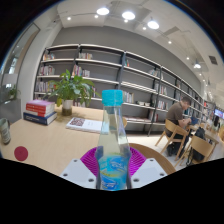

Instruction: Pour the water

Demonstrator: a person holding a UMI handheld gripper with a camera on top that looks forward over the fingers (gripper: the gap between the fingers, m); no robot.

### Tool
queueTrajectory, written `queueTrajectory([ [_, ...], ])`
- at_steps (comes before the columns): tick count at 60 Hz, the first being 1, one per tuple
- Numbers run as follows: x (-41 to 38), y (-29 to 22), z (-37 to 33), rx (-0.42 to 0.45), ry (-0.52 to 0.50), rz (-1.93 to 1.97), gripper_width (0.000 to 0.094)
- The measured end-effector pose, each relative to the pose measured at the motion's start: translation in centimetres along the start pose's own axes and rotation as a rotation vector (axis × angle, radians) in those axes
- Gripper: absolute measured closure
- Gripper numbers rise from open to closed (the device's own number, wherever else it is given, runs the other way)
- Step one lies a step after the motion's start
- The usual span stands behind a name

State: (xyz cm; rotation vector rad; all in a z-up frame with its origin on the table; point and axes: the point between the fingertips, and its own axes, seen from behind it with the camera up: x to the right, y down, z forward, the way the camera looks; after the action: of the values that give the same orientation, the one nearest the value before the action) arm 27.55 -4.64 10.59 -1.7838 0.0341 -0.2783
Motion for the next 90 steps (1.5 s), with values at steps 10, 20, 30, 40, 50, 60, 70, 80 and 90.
queueTrajectory([
  [10,-3.5,-3.3,-1.3,-0.013,0.027,-0.219,0.0596],
  [20,-12.0,-9.5,-3.0,0.034,-0.012,-0.587,0.0597],
  [30,-21.7,-12.8,-5.1,0.076,-0.082,-0.924,0.0598],
  [40,-29.8,-13.8,-6.5,0.123,-0.131,-1.262,0.0596],
  [50,-34.5,-12.6,-6.4,0.127,-0.127,-1.598,0.0595],
  [60,-36.2,-12.2,-5.2,0.17,-0.061,-1.903,0.0585],
  [70,-37.5,-12.1,-5.0,0.207,-0.022,-2.113,0.0585],
  [80,-37.5,-11.4,-5.5,0.189,-0.01,-2.134,0.0582],
  [90,-37.4,-12.3,-6.3,0.158,-0.062,-1.836,0.0585],
])
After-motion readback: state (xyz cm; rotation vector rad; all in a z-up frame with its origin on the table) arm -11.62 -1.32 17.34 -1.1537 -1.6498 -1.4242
